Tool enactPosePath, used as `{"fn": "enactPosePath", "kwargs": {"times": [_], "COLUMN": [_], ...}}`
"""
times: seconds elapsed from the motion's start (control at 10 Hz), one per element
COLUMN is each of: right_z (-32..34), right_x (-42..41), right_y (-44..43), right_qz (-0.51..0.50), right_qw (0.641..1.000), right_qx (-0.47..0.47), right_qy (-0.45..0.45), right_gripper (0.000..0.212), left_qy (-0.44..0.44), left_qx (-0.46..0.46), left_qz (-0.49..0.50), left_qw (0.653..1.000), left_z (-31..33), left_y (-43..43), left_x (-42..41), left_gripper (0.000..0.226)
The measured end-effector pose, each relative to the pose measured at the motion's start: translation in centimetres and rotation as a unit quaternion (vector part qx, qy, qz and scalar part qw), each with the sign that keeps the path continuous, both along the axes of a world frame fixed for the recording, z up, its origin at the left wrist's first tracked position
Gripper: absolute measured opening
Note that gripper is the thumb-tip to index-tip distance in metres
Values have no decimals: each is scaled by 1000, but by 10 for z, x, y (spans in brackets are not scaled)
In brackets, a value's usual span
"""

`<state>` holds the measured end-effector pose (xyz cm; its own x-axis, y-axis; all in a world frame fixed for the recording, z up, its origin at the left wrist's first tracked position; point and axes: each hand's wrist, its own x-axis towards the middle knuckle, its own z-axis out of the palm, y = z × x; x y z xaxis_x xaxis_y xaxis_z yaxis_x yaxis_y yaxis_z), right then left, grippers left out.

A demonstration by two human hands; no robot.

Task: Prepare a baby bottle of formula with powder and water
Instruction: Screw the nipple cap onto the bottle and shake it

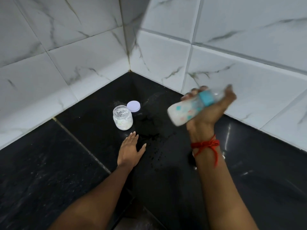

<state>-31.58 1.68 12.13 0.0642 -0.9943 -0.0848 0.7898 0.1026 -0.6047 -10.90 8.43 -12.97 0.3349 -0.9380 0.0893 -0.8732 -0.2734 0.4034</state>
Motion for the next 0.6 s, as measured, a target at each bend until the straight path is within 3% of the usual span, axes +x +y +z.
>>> {"fn": "enactPosePath", "kwargs": {"times": [0.1,0.2,0.3,0.4,0.5,0.6], "right_z": [-58,-26,6,2,17,12], "right_x": [-3,-5,-1,-4,-3,-2], "right_y": [-30,-21,4,4,5,5], "right_qz": [-2,-41,40,-17,58,22], "right_qw": [995,997,999,1000,998,1000], "right_qx": [101,65,14,16,-3,3], "right_qy": [22,32,20,-5,18,-2], "right_gripper": [92,62,58,60,60,60], "left_qy": [1,0,-1,-2,-5,-4], "left_qx": [1,2,3,2,0,1], "left_qz": [1,-1,1,0,1,-2], "left_qw": [1000,1000,1000,1000,1000,1000], "left_z": [-1,-1,0,-1,-2,-2], "left_y": [3,1,2,1,3,1], "left_x": [-3,0,-4,0,-4,0], "left_gripper": [68,68,68,68,68,67]}}
